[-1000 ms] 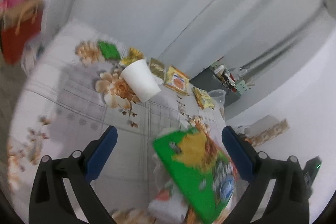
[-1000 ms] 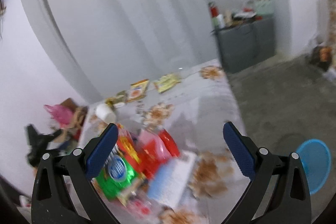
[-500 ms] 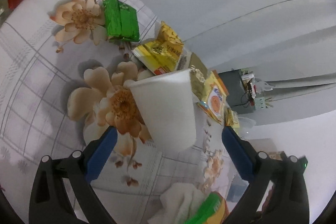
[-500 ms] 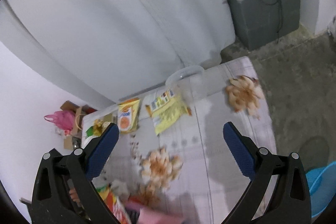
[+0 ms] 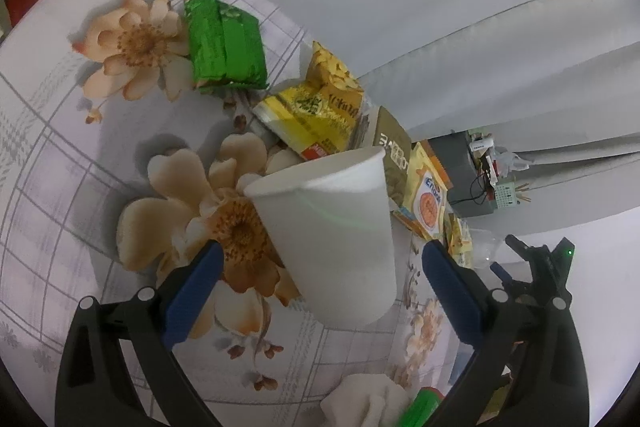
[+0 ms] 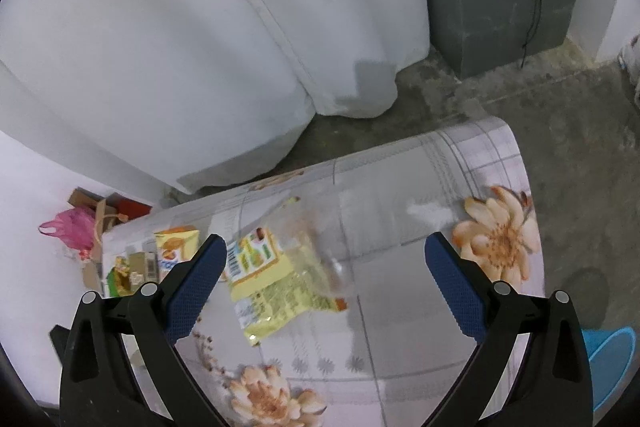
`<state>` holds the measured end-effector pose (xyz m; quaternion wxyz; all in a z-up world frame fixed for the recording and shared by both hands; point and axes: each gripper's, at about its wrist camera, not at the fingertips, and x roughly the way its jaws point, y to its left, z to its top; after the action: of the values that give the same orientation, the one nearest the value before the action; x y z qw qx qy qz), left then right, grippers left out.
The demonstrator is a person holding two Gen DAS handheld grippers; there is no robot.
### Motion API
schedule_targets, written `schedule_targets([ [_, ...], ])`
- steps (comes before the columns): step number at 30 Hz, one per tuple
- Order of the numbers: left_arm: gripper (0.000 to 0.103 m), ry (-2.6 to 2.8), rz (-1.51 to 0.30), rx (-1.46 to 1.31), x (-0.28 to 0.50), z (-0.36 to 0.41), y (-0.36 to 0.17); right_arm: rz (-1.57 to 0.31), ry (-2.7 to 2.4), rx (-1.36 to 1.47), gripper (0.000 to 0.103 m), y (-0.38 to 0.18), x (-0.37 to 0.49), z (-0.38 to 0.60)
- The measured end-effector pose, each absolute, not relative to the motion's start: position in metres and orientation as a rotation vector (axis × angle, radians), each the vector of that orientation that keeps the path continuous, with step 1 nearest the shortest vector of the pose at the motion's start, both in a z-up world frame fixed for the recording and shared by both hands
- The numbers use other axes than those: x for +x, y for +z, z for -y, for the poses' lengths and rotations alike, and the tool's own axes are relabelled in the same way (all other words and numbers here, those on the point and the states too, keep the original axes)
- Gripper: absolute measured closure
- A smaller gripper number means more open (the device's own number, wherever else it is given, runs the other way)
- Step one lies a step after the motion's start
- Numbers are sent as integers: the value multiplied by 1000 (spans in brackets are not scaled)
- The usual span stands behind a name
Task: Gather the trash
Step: 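Grasp the white paper cup with the left tool while the right tool grasps the clear plastic cup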
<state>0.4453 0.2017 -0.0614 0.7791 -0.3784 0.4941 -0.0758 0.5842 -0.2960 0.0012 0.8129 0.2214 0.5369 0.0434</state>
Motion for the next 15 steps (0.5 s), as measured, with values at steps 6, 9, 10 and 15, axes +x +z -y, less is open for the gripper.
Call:
schedule_targets([
  [6, 15, -167, -1063, -831, 454, -194, -65, -1136, 131, 454, 8, -6, 595, 293],
  [9, 19, -182, -1063, -845, 455, -191, -66, -1150, 125, 457, 12, -13, 598, 293],
  [10, 21, -187, -1058, -842, 456, -190, -66, -1161, 118, 464, 16, -16, 599, 294],
  [15, 35, -194, -1060, -833, 458, -186, -71, -1163, 127, 514, 23, -22, 596, 299],
])
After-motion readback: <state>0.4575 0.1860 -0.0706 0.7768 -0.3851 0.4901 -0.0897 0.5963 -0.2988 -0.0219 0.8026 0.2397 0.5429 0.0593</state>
